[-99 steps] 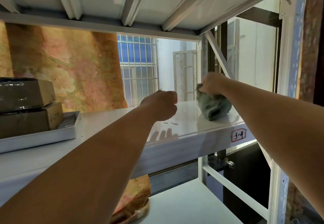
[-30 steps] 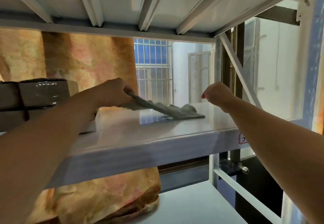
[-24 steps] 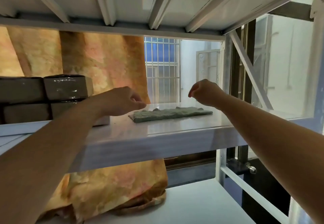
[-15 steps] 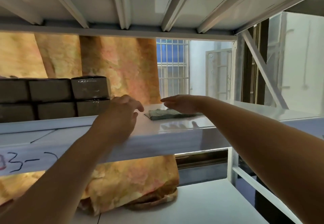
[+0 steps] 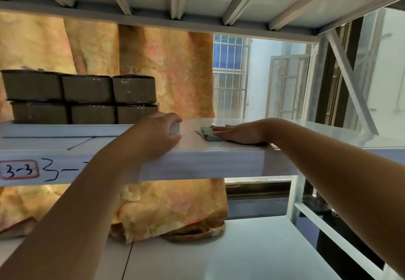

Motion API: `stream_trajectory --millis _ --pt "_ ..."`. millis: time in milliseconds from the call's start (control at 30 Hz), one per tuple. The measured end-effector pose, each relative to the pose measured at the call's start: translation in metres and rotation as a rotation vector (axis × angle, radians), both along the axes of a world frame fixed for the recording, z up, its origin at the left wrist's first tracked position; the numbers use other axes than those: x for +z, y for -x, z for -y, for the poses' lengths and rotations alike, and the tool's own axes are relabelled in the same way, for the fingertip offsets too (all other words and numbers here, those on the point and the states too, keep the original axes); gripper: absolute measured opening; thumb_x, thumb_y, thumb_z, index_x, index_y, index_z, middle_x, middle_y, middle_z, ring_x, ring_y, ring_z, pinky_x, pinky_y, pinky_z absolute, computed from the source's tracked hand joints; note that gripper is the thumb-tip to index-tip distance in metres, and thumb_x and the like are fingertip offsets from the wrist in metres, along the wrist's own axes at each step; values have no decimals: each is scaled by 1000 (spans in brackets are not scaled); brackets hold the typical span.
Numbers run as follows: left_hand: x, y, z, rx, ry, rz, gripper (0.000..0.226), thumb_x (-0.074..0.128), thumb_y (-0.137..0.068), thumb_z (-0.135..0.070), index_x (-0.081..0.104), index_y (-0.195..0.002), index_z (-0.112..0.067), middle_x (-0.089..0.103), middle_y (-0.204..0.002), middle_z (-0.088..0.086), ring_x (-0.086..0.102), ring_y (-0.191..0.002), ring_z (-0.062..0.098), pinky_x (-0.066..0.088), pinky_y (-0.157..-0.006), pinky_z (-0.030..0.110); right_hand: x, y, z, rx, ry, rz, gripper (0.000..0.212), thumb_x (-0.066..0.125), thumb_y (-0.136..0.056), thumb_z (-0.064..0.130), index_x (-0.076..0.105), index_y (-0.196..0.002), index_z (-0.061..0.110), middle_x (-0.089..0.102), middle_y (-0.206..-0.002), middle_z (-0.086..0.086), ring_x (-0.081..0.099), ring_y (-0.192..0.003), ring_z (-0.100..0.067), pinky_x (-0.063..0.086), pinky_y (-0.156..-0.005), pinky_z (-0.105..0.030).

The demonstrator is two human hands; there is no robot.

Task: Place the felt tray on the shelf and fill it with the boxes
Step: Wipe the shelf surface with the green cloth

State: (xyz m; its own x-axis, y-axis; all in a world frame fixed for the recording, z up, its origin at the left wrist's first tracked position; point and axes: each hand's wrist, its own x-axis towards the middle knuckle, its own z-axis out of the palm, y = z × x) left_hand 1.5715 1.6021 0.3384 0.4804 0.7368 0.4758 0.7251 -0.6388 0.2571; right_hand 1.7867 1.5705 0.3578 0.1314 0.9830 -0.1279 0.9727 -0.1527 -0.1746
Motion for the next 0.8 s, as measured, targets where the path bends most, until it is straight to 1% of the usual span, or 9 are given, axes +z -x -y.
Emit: stream_trajectory --millis 100,233,300,367,433,500,600,667,800 --pt "-1 -1 -2 83 28 -36 51 45 -94 -38 36 -143 -26 39 -147 7 40 -130 28 33 -103 33 -1 12 17 15 4 -24 60 15 -92 65 5 -148 44 3 -160 5 5 -147 -19 0 -118 -46" --pt "-2 -2 -3 183 44 -163 56 36 -96 -43 26 -148 -25 28 -155 5 28 -138 32 23 -115 42 -2 30 36 47 -26 16 52 13 -97 54 6 -148 43 10 -160 1 9 -147 -20 2 -116 -40" --pt "0 -2 -2 174 61 -161 52 37 -95 -35 31 -146 -25 29 -153 4 29 -137 31 21 -115 42 -1 38 40 66 -20 74 48 15 -103 41 6 -150 37 11 -160 3 13 -146 -19 6 -113 -28" --pt "3 -2 -1 147 85 -144 49 39 -94 -27 35 -143 -25 33 -149 4 33 -134 31 22 -115 44 1 43 38 84 -11 139 47 16 -105 26 5 -151 31 8 -159 8 14 -145 -17 13 -103 -17" --pt "6 0 0 114 113 -132 44 41 -93 -24 38 -138 -26 39 -141 4 38 -128 30 24 -114 46 4 47 37 101 -3 156 47 14 -105 30 5 -151 33 7 -160 8 13 -145 -17 12 -107 -20" --pt "8 2 -1 83 129 -122 38 43 -93 -24 41 -130 -24 43 -124 4 43 -112 26 28 -111 45 5 52 34 125 8 166 47 12 -104 37 5 -150 36 7 -160 6 11 -146 -18 8 -110 -24" --pt "8 2 -4 63 133 -125 31 45 -92 -26 40 -123 -23 37 -107 -2 41 -97 21 30 -106 44 7 62 26 113 26 98 49 13 -101 46 7 -149 38 8 -160 5 9 -147 -19 5 -114 -33" --pt "8 2 -6 65 135 -132 27 46 -92 -28 39 -117 -23 38 -104 -2 42 -94 21 32 -103 43 11 67 19 101 52 105 52 12 -99 50 8 -150 37 10 -160 3 10 -146 -19 8 -115 -37" --pt "9 5 -7 86 144 -116 22 49 -89 -33 38 -107 -24 41 -93 -3 46 -88 22 35 -100 45 15 70 0 44 74 115 55 14 -100 50 13 -151 30 18 -158 0 22 -142 -20 20 -108 -34"
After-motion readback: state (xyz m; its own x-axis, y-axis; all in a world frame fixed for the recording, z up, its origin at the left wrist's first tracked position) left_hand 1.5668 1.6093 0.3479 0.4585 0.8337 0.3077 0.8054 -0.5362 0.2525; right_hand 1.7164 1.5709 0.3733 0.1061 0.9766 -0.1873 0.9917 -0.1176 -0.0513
